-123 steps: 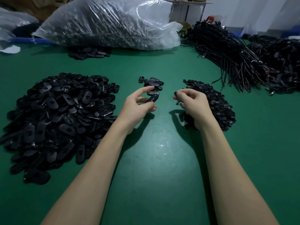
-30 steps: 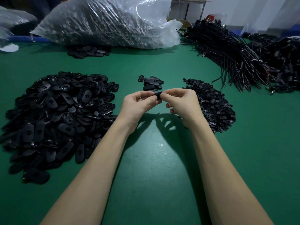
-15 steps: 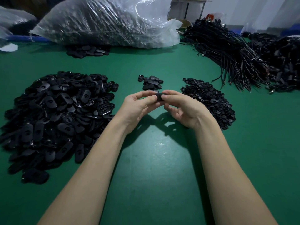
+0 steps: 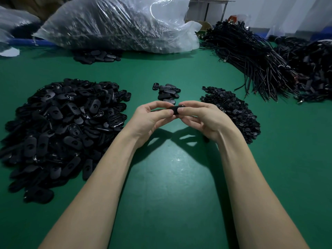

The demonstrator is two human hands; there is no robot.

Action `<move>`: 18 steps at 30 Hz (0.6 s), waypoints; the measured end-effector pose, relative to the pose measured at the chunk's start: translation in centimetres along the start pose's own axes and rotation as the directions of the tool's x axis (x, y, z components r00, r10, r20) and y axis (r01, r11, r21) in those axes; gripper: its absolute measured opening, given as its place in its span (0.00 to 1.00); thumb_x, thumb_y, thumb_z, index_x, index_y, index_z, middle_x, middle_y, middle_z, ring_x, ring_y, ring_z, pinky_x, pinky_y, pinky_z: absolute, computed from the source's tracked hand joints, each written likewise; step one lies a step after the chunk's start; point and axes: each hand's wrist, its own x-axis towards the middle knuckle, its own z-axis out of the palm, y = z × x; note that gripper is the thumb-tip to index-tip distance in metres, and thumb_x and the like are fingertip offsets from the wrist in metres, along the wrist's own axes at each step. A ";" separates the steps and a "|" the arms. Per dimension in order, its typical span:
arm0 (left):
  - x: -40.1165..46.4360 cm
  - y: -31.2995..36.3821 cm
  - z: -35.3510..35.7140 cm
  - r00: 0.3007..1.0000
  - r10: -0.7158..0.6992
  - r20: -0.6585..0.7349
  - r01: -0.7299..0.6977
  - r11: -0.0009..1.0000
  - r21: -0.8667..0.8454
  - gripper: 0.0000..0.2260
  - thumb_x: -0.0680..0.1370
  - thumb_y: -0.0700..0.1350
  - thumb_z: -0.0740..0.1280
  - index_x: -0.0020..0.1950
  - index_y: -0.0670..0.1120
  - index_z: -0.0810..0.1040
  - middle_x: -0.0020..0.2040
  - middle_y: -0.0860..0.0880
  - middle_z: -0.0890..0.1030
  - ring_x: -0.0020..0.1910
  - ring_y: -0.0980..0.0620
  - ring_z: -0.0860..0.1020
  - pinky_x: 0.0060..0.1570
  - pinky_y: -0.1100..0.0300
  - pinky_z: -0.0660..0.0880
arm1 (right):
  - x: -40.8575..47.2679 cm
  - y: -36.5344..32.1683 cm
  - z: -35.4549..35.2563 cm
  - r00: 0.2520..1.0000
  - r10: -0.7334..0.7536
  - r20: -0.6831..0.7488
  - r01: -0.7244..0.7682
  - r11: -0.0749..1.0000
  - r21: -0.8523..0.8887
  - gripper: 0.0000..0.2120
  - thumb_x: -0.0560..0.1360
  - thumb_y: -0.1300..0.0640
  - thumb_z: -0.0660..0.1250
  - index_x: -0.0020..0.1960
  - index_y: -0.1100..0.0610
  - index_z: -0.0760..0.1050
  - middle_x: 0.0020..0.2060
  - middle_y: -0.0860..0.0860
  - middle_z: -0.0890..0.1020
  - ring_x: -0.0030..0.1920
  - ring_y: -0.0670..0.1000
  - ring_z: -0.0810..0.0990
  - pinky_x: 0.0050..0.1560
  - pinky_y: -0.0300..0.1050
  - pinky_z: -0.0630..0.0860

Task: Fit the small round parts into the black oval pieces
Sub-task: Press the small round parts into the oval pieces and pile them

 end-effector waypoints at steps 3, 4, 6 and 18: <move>0.0 0.1 0.0 1.000 0.025 0.007 -0.025 0.999 0.038 0.05 0.75 0.30 0.70 0.47 0.38 0.81 0.43 0.43 0.86 0.46 0.48 0.86 0.50 0.63 0.80 | 0.0 0.0 0.1 0.998 -0.065 -0.006 0.065 0.995 -0.071 0.08 0.72 0.70 0.75 0.48 0.60 0.84 0.41 0.55 0.88 0.41 0.50 0.88 0.40 0.36 0.82; 0.0 0.1 0.0 1.000 0.028 -0.001 -0.028 0.999 0.046 0.05 0.75 0.31 0.71 0.47 0.39 0.81 0.43 0.43 0.86 0.45 0.48 0.86 0.50 0.62 0.80 | 0.0 0.0 0.1 0.997 -0.081 0.000 0.081 0.993 -0.089 0.08 0.72 0.70 0.75 0.48 0.60 0.84 0.41 0.55 0.88 0.41 0.51 0.88 0.41 0.36 0.82; 0.0 -0.1 0.0 1.000 0.020 -0.021 -0.019 0.999 0.045 0.05 0.74 0.31 0.72 0.46 0.40 0.81 0.43 0.44 0.86 0.45 0.49 0.86 0.49 0.63 0.81 | -0.1 0.2 0.0 0.994 -0.104 0.027 0.106 0.988 -0.108 0.07 0.73 0.70 0.74 0.49 0.61 0.84 0.42 0.56 0.88 0.43 0.51 0.88 0.42 0.37 0.82; 0.2 -0.5 -0.8 0.998 0.040 -0.045 -0.026 0.961 0.277 0.05 0.76 0.34 0.72 0.46 0.43 0.83 0.46 0.42 0.86 0.46 0.48 0.85 0.48 0.62 0.80 | 0.2 0.7 0.3 0.982 -0.187 0.015 0.184 0.946 -0.267 0.08 0.74 0.71 0.74 0.53 0.69 0.82 0.41 0.60 0.88 0.41 0.54 0.89 0.43 0.39 0.83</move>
